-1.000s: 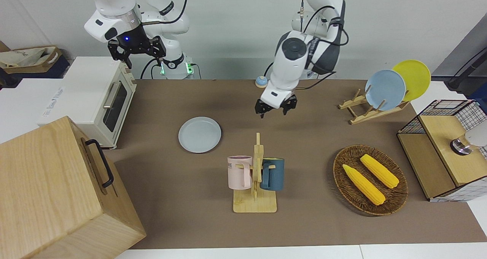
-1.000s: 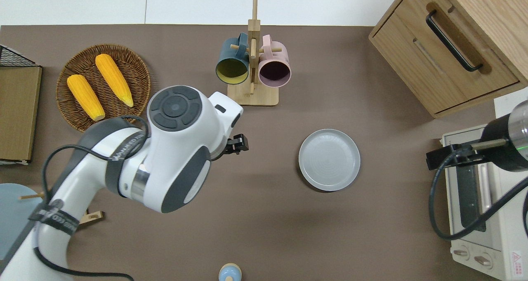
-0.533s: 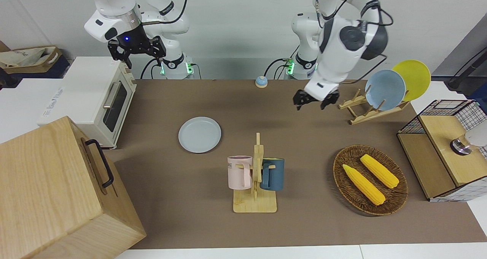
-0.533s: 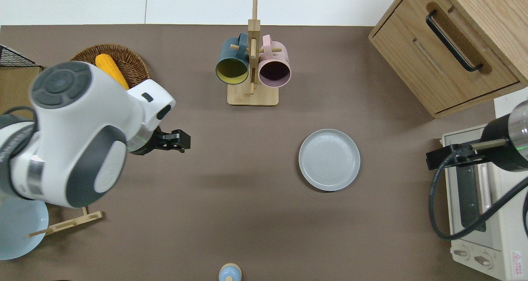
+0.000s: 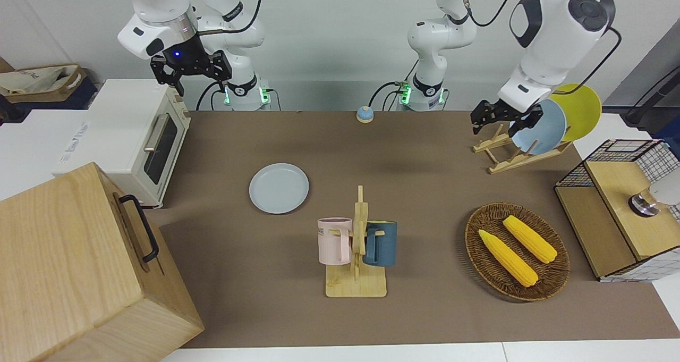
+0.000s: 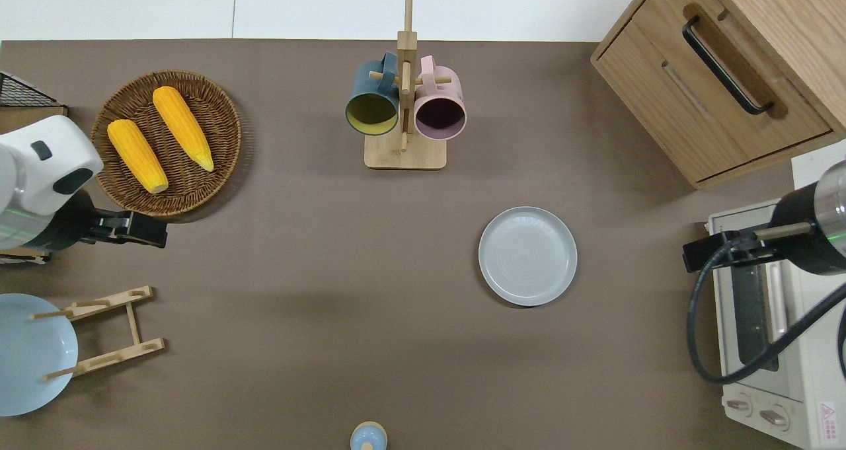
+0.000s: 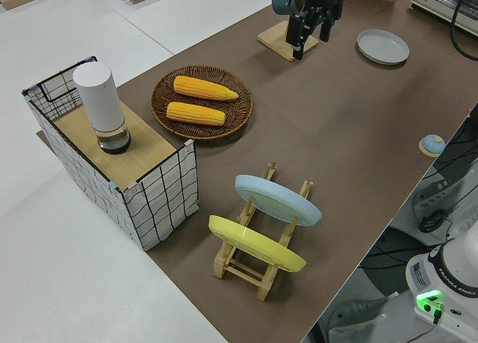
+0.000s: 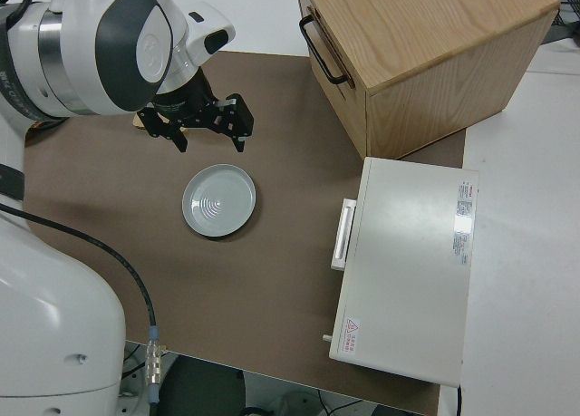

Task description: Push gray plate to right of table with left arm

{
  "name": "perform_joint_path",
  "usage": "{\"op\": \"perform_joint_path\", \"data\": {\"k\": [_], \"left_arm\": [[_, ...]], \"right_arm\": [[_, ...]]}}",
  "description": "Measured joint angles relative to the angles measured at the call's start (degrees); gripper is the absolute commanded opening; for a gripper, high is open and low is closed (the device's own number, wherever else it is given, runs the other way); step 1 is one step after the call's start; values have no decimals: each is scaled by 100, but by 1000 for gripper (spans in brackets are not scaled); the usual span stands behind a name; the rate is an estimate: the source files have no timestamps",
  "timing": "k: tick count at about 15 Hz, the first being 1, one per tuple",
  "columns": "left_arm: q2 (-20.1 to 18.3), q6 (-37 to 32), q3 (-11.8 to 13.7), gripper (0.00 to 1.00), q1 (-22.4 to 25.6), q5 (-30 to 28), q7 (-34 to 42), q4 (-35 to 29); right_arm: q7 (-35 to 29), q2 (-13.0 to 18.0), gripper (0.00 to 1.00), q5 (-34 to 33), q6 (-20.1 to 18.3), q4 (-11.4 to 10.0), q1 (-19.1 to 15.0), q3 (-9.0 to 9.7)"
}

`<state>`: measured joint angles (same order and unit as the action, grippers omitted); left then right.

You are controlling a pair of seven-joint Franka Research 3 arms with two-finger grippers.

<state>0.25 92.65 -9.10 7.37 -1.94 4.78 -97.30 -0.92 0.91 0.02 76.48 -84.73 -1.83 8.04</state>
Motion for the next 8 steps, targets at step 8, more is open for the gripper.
{"op": "perform_joint_path", "data": {"k": [8], "left_arm": [[-4, -124, 13, 995, 294, 231, 624, 337]], "right_arm": [[0, 0, 983, 0, 0, 0, 0, 0]]}}
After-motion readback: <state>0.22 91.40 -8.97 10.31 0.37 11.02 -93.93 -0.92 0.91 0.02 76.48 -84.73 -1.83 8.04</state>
